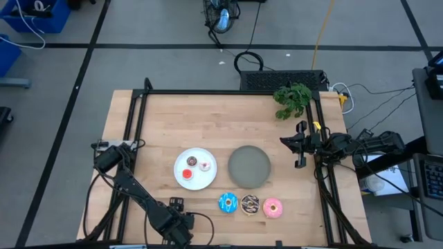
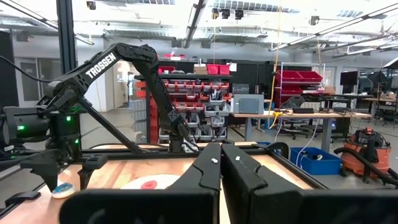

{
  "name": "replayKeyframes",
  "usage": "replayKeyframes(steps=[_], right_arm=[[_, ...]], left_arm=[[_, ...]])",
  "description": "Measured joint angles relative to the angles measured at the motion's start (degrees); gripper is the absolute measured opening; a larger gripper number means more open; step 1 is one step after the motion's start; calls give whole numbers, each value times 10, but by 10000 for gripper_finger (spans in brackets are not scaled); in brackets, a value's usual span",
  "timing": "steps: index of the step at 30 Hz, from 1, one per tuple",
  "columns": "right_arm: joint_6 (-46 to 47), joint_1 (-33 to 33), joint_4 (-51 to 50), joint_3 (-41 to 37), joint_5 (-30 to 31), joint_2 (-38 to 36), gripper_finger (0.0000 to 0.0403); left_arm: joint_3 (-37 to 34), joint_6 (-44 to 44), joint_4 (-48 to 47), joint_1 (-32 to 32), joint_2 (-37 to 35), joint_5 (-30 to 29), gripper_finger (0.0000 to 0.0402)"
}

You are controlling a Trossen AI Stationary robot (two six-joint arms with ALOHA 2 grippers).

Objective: Pick & Place donuts
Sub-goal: Put the small blue donut on the white plate

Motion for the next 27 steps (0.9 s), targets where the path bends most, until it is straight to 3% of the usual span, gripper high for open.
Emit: replayKeyframes(steps=[16, 27], right_arm=[[0, 0, 0, 0, 0, 0, 0], [0, 0, 0, 0, -1, 0, 0]], left_arm=[[-1, 11, 7, 12, 0, 6, 211], [-2, 70, 7, 55, -33, 27, 112]])
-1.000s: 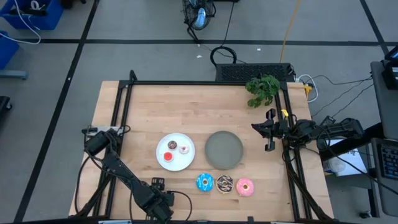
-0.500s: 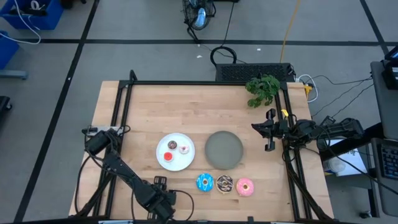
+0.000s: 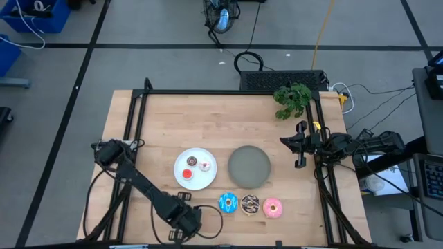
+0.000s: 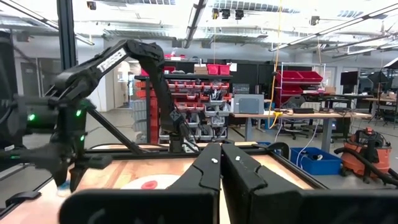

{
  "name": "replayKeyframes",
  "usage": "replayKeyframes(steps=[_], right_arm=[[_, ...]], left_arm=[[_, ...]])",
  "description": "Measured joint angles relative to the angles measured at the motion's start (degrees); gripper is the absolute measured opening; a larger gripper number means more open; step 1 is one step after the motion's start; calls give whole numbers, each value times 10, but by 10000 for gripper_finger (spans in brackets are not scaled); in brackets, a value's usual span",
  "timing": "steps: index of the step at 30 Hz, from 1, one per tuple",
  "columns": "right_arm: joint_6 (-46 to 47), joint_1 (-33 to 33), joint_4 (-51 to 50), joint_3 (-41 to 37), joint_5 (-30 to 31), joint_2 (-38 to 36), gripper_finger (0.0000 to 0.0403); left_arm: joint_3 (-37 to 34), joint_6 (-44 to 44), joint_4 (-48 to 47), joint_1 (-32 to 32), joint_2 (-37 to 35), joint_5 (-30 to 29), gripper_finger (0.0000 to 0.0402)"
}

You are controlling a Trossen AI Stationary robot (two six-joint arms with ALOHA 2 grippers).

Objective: Pick & Place donuts
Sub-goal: Put the small blue donut on the white plate

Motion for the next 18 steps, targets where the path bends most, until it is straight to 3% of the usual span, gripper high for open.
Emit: replayKeyframes(steps=[10, 18], right_arm=[[0, 0, 0, 0, 0, 0, 0], [0, 0, 0, 0, 1, 0, 0]], left_arm=[[1, 94, -30, 96, -106, -36, 99], [1, 186, -30, 181, -139, -127, 99]])
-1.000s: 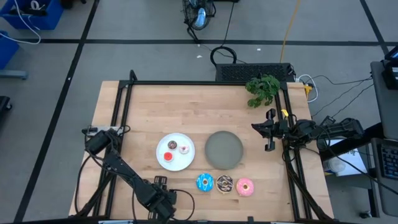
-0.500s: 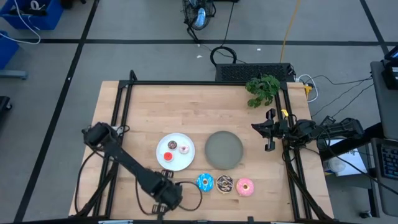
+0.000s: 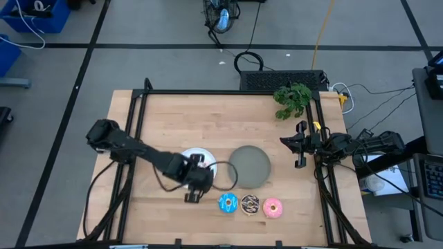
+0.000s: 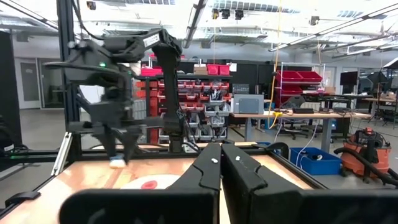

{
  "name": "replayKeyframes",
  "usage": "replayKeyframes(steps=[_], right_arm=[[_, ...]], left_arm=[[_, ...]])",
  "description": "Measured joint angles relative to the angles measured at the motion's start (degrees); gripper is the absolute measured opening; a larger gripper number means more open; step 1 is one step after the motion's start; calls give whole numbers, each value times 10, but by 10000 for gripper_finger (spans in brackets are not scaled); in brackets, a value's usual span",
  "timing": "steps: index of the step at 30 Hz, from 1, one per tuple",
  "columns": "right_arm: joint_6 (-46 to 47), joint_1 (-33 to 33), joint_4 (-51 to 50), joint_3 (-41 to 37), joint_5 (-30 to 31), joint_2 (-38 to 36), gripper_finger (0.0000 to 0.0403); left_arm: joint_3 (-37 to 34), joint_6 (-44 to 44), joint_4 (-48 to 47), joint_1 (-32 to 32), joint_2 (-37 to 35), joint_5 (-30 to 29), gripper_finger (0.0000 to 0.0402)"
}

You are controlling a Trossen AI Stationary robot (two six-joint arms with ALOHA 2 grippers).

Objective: Pick & Place donuts
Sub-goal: Put the small blue donut on the white plate, then put the big pink donut on the gray plate

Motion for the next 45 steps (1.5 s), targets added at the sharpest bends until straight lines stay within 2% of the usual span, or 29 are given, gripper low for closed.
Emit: replayKeyframes(steps=[7, 15, 27, 31, 39, 45], right_arm=[[-1, 0, 2, 0, 0, 0, 0], [-4, 0, 4, 0, 1, 0, 0], [0, 0, 3, 0, 1, 0, 0], [0, 0, 0, 0, 1, 0, 0], [0, 0, 0, 0, 1, 0, 0], [-1, 0, 0, 0, 1, 0, 0]], left_arm=[[0, 46, 5, 51, 44, 21, 99], [0, 70, -7, 53, 111, 67, 99], [0, 89, -30, 54, 158, 63, 103], [0, 89, -33, 52, 158, 63, 136], [0, 81, -45, 52, 157, 62, 247], [11, 70, -68, 51, 139, 52, 296]])
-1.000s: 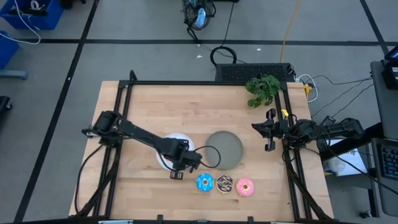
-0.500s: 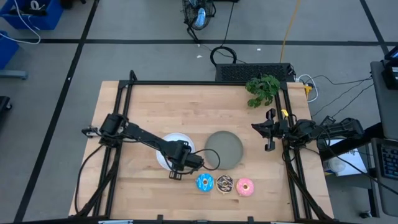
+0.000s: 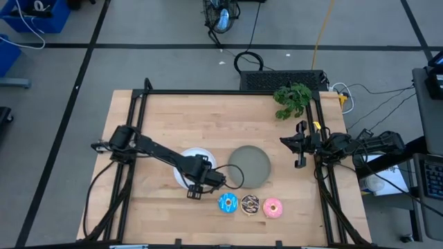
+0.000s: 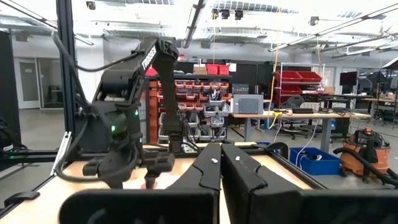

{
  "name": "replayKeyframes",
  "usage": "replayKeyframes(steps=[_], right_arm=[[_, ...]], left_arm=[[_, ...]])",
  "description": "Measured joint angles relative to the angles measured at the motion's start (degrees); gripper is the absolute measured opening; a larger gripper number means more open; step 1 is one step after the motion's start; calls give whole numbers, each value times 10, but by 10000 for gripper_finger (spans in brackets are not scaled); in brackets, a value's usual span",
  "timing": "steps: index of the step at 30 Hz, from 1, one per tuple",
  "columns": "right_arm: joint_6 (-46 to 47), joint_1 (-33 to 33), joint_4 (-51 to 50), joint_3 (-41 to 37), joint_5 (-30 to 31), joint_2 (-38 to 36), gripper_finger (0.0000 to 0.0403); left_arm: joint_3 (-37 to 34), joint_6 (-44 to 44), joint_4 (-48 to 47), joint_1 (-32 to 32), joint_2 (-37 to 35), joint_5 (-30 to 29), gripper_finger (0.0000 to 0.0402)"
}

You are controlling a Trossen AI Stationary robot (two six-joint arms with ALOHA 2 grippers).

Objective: Pick & Place donuts
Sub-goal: Put the big pink donut on the gray plate

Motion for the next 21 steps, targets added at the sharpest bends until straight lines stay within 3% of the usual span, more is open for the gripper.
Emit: replayKeyframes(steps=[7, 12, 17, 21], right_arm=[[0, 0, 0, 0, 0, 0, 0], [0, 0, 0, 0, 0, 0, 0], [0, 0, 0, 0, 0, 0, 0], [1, 0, -1, 0, -1, 0, 0]], left_arm=[[45, -1, -56, 0, -31, -5, 314], [125, -74, -137, -8, -68, 9, 308], [187, -155, -233, -39, -132, -9, 290], [193, -209, -311, -71, -201, -46, 256]])
